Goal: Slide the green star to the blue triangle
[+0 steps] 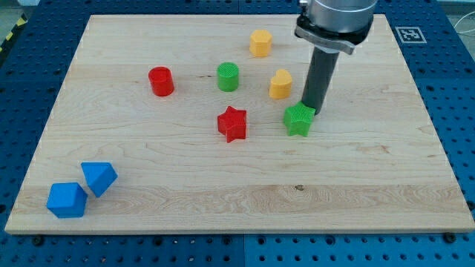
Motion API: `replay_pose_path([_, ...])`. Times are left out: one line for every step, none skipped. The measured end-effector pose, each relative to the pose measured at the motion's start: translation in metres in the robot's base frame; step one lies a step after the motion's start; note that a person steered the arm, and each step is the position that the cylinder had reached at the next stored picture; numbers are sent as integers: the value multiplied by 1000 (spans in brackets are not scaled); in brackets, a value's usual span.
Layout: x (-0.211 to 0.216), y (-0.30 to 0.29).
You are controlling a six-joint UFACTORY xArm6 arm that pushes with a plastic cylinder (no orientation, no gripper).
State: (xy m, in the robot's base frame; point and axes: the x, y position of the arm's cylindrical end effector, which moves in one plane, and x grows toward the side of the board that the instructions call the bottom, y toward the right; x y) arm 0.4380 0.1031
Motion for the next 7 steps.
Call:
replay_pose_path([0,-9])
replay_pose_path([17,-9])
replay_pose_path([47,-10])
replay_pose_path([70,-28])
replay_pose_path([85,-55])
replay_pose_path([114,-56])
replay_pose_path([131,-61])
